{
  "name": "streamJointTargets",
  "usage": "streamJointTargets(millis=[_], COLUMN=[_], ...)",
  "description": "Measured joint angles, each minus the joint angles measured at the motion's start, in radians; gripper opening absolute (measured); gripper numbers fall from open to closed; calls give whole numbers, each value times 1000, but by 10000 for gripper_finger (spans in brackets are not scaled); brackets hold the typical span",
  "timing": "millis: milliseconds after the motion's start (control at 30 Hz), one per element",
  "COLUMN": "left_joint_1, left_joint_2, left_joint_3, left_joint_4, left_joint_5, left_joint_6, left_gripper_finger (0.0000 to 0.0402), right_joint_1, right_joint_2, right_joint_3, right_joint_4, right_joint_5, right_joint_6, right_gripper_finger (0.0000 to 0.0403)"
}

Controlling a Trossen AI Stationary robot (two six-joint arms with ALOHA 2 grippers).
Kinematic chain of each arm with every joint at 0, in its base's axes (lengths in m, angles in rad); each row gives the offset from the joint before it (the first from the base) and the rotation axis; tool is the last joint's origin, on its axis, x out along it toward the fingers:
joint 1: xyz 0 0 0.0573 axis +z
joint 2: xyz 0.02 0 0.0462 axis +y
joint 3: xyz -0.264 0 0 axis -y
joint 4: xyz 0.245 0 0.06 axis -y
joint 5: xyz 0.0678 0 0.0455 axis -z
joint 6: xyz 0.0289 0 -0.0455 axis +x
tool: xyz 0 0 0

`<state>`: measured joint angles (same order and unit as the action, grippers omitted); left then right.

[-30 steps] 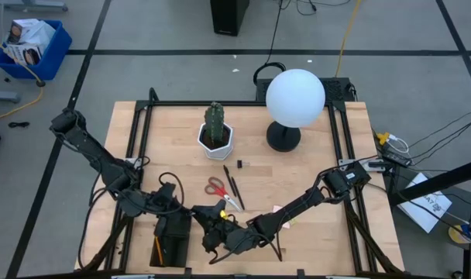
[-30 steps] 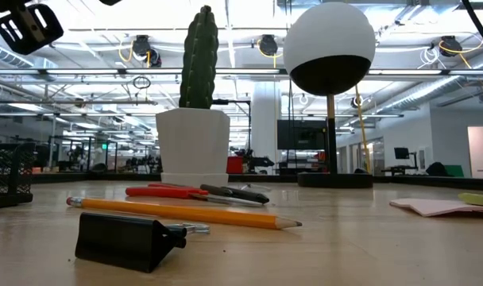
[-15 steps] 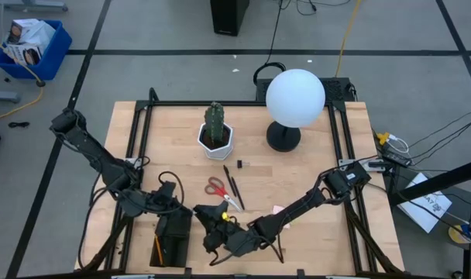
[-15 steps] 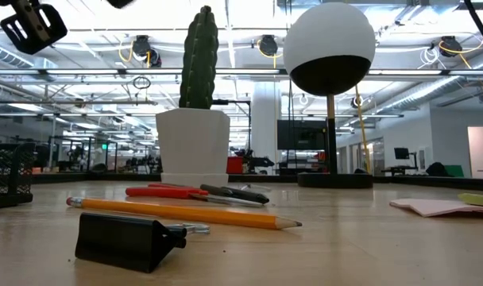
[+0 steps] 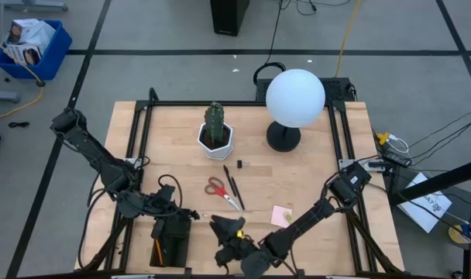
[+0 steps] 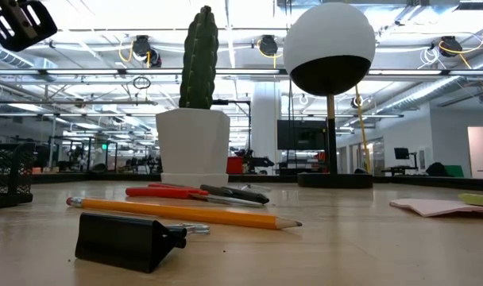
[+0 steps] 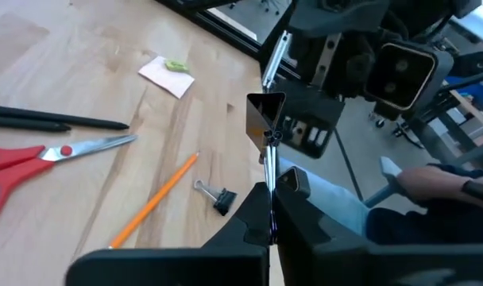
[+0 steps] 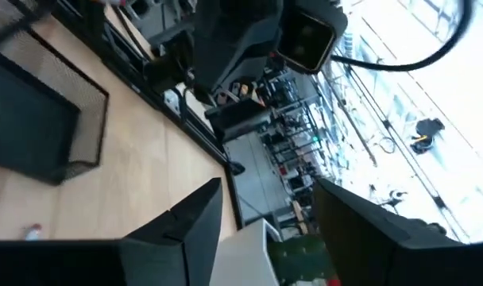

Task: Pick and place office supplies into organizer
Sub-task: Put the right binder clip in the desk organizer

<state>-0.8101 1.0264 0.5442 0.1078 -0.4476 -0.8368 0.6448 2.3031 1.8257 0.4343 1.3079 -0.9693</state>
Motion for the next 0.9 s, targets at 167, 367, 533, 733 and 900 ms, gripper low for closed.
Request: streamJointTargets(millis=[167,367,533,733,900], left_joint_1=[3,18,33,51,65], left_joint_2=[0,0,0,0,1], left_joint_3=[0,0,0,0,16], left_joint_4=[1,-2,-10,-34,-67], left_joint_5=[-1,-2,3,64,111], left_joint_6=[0,4,4,-7,8], left_gripper_finger=[5,4,4,4,4], right_joint_1=[17,-1,-86,-133,-134], right_joint_2=[-114,-410,-657,-869,-952], right_joint_3=[-119,-449,-730,-1047,-1260], right_joint_4=[-1,-61,27,193,442], right_joint_5=[-40,-437,-758,-839,-840], right_joint_6=[172,639,886,1034,1060], right_gripper_finger=[172,150,142,147,146])
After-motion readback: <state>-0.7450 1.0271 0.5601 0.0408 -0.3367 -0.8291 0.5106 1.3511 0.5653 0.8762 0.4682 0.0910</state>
